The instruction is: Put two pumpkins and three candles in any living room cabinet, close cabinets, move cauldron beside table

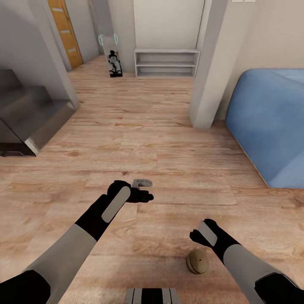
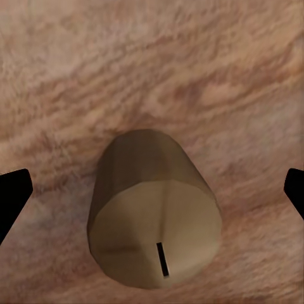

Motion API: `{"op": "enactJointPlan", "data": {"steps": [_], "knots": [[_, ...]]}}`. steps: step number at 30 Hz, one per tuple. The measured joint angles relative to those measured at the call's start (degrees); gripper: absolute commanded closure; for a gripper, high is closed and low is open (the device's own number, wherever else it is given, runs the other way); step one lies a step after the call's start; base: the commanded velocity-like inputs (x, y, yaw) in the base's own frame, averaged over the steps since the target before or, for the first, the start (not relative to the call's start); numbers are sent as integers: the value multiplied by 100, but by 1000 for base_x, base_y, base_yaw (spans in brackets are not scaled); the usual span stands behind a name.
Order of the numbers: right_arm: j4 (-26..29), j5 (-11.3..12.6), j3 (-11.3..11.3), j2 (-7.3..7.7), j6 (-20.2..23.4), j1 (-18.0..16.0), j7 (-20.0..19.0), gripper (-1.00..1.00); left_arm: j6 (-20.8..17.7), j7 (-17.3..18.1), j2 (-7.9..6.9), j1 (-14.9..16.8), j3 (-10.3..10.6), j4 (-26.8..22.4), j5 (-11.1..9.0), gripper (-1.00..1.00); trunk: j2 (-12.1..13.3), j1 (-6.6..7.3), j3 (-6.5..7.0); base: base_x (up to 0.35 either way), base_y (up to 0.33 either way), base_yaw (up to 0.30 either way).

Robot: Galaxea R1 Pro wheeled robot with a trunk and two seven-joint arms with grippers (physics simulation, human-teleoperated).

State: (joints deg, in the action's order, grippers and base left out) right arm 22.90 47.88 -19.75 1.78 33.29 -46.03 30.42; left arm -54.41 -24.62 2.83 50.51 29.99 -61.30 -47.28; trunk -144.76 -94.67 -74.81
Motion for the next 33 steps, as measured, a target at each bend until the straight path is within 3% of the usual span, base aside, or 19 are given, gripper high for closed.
{"op": "enactJointPlan", "data": {"steps": [5,13,17,21,25,33], "knots": [[0,0,-1,0,0,0,0,-100,2,1,-1,-1,0,-6,5,-100,-7,-13,-111,0,0,0],[-7,-12,-14,-7,-258,0,-35,-100,2,8,-1,-1,0,-9,3,-100,-7,-12,-111,0,0,0],[-25,-168,-16,-4,-387,0,-302,-100,5,8,-1,-1,0,-9,1,-100,-7,-12,-112,0,0,0],[-33,-397,-8,-8,-448,0,-540,-100,6,8,-1,0,0,-9,-1,-100,-12,-23,-200,0,0,0],[-37,-461,-5,-9,-481,0,-597,-100,5,8,-1,-1,0,-9,-1,-100,-17,-33,-288,0,0,0],[-53,-483,-4,-4,-492,-1,-621,-100,1,14,2,0,0,-9,-2,-100,-18,-33,-289,0,0,0]]}}
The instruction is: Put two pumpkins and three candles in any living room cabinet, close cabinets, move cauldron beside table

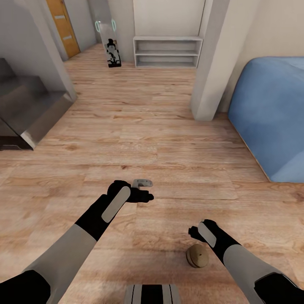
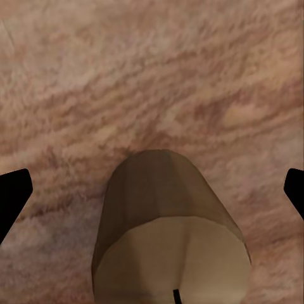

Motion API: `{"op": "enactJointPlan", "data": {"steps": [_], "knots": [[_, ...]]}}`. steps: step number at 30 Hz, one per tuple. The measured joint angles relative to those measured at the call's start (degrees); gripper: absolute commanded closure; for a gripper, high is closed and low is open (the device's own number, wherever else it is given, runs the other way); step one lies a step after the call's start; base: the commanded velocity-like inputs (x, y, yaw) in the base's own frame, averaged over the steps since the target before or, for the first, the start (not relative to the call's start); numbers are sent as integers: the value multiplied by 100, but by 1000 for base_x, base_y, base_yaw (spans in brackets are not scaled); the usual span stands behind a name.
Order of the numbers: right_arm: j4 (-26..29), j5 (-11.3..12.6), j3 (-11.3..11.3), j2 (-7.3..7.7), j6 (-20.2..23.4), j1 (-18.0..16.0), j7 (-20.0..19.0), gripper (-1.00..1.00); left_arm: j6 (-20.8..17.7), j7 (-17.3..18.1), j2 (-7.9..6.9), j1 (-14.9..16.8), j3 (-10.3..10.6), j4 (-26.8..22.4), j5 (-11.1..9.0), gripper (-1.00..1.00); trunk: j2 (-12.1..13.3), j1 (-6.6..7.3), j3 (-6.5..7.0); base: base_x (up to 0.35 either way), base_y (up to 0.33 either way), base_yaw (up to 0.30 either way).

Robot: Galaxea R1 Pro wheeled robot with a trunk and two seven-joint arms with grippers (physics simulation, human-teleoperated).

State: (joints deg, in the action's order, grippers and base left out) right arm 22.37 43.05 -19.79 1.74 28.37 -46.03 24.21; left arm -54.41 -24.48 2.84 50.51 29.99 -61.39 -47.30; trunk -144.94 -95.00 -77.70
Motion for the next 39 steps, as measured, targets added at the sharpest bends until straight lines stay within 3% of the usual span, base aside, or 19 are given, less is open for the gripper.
{"op": "enactJointPlan", "data": {"steps": [8,39], "knots": [[-211,-5,-3,2,19,0,-10,-100,-1,2,4,-1,0,0,1,-100,-8,-16,-132,0,0,0],[-300,5,-11,-18,101,-1,-59,-100,-18,16,-3,1,-11,9,-74,-100,-8,-15,-133,0,0,0]]}}
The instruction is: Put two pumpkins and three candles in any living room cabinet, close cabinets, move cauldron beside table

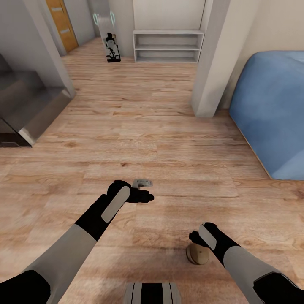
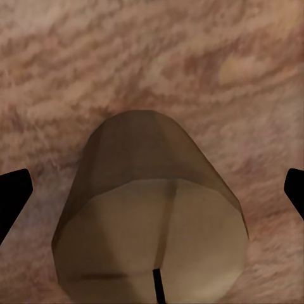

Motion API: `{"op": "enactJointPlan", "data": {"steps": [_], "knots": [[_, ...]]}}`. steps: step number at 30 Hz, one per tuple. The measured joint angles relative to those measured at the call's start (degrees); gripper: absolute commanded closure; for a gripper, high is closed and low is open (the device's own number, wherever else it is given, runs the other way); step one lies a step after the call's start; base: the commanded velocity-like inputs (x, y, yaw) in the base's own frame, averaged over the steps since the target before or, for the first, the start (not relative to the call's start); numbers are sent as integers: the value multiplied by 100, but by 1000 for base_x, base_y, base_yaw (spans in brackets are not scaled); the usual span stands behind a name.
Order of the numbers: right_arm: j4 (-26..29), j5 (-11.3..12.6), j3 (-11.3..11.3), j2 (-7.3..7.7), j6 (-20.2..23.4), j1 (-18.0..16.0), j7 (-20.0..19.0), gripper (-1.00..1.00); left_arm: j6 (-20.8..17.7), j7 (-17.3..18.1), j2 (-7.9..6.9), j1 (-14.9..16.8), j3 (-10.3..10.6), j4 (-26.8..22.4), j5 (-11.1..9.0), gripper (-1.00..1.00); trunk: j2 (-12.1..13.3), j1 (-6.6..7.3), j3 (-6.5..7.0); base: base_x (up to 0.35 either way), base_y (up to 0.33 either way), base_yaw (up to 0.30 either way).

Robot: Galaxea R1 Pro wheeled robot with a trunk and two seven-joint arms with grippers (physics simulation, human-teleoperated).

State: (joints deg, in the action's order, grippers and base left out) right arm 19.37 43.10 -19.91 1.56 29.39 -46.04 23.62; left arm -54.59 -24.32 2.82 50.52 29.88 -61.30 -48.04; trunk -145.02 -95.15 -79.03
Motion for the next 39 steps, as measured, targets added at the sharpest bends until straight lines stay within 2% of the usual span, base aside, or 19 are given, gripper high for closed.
{"op": "enactJointPlan", "data": {"steps": [6,33,35,39], "knots": [[-41,-3,11,4,75,0,-52,-100,-4,4,0,-1,-5,0,-17,-100,-8,-16,-132,0,0,0],[-53,-8,16,-7,211,0,-72,-100,4,5,0,0,2,0,-23,-100,-8,-15,-133,0,0,0],[-53,-5,16,-14,212,0,-73,-100,5,5,0,-1,2,0,-22,-100,-10,-21,-177,0,0,0],[-53,-5,16,-21,213,-4,-76,-100,8,5,0,-1,3,0,-17,-100,-11,-21,-177,0,0,0]]}}
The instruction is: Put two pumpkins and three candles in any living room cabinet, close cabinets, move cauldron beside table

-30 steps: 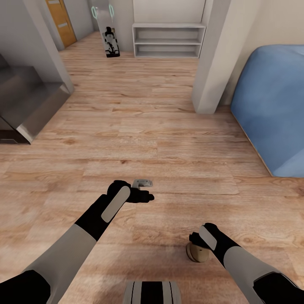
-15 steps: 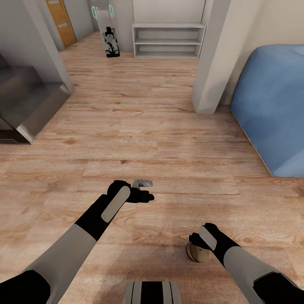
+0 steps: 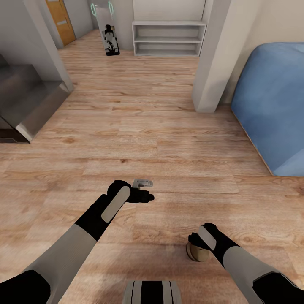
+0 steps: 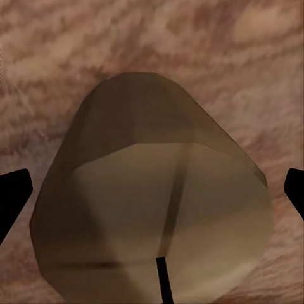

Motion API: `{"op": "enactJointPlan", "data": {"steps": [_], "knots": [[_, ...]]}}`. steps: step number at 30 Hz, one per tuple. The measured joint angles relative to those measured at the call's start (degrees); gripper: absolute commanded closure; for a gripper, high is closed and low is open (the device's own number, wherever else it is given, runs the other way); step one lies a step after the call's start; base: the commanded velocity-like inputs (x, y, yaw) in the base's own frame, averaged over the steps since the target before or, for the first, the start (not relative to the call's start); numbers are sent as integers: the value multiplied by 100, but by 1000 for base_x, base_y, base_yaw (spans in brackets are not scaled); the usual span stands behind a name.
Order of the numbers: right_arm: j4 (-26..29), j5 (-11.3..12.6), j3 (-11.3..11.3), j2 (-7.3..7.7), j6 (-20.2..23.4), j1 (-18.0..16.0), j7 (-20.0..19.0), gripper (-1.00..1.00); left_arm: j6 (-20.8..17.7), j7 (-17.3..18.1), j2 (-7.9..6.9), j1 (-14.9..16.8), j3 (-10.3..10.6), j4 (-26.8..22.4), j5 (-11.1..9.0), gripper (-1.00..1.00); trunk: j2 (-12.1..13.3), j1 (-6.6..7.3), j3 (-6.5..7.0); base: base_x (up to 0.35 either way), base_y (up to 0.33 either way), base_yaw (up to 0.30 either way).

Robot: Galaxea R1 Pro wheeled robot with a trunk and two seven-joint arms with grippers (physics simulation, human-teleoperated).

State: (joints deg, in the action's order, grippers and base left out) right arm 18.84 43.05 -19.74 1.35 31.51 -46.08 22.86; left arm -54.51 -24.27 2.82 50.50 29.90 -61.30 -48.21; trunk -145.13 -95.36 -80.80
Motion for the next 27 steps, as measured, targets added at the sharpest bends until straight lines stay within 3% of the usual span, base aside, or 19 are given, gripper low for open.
{"op": "enactJointPlan", "data": {"steps": [27], "knots": [[0,1,-1,0,106,1,-1,-100,-14,0,0,0,0,0,-6,-100,-5,-10,-89,0,0,0]]}}
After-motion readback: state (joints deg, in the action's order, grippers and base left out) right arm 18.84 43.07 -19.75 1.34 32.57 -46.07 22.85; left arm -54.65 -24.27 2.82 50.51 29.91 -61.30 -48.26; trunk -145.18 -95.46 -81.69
